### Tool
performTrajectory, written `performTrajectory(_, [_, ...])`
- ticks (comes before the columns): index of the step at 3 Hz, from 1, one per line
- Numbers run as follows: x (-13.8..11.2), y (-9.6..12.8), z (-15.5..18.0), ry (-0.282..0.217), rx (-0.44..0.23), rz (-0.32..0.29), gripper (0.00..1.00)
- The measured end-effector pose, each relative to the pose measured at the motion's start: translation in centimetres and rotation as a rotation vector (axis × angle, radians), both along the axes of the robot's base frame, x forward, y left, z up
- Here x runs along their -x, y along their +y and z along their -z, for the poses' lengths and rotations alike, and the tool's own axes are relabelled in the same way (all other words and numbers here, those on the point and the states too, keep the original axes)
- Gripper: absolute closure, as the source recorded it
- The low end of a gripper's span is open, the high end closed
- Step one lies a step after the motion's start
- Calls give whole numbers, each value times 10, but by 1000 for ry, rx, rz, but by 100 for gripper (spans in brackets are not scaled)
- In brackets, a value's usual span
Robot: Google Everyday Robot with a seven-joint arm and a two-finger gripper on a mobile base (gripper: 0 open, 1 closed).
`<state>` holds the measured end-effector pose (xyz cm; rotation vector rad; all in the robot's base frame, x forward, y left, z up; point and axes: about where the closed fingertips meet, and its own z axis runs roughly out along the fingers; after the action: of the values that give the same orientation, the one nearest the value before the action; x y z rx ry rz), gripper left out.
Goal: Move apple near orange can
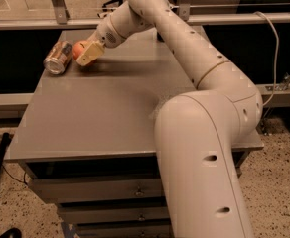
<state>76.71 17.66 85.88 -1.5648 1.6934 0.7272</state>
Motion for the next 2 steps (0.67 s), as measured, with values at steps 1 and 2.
performTrajectory(1, [1, 5, 3, 11, 1, -10, 36])
performTrajectory(2, [3, 7, 6, 19, 1, -17, 13])
